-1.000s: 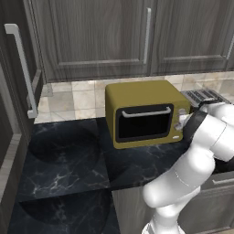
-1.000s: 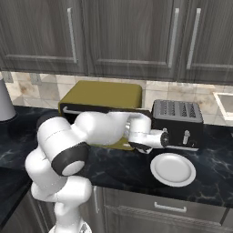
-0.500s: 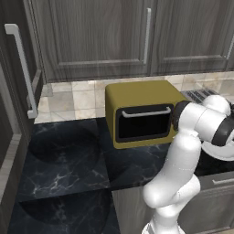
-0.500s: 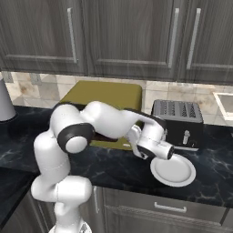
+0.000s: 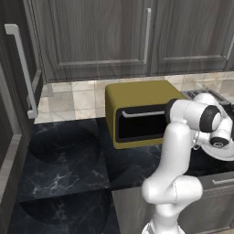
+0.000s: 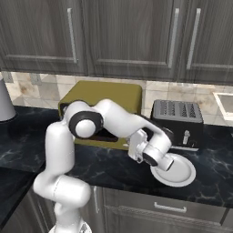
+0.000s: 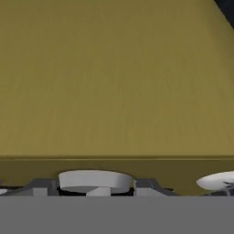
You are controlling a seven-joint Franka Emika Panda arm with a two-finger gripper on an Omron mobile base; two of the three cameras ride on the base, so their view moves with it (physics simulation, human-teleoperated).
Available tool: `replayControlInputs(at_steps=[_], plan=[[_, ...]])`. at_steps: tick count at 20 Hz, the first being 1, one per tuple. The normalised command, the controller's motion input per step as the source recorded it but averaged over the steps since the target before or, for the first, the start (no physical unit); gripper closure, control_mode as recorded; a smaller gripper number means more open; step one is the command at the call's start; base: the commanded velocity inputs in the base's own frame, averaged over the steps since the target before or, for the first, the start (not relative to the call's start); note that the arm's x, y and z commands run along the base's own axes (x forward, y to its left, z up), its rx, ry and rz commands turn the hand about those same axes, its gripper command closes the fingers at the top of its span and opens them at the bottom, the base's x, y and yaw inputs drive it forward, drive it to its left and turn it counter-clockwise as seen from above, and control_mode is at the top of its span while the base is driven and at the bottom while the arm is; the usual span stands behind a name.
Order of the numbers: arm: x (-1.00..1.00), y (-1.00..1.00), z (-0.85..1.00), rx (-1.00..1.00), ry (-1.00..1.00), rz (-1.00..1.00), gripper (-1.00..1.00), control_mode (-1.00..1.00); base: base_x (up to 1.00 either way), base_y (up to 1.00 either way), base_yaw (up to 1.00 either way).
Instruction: Pick up the bagel from the plate, place it on the toaster oven rack, close the door, and set the timer.
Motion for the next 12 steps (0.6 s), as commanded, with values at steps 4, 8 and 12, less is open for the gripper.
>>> replayControlInputs(at_steps=[4, 8, 12], plan=[[0.0, -0.01, -0.1, 0.25, -0.02, 0.0, 1.0, -1.0, 0.0, 0.0, 0.0], [0.0, 0.0, 0.0, 0.1, -0.02, 0.0, 1.0, -1.0, 0.0, 0.0, 0.0], [0.0, 0.0, 0.0, 0.0, -0.01, 0.0, 1.0, -1.0, 0.0, 0.0, 0.0]])
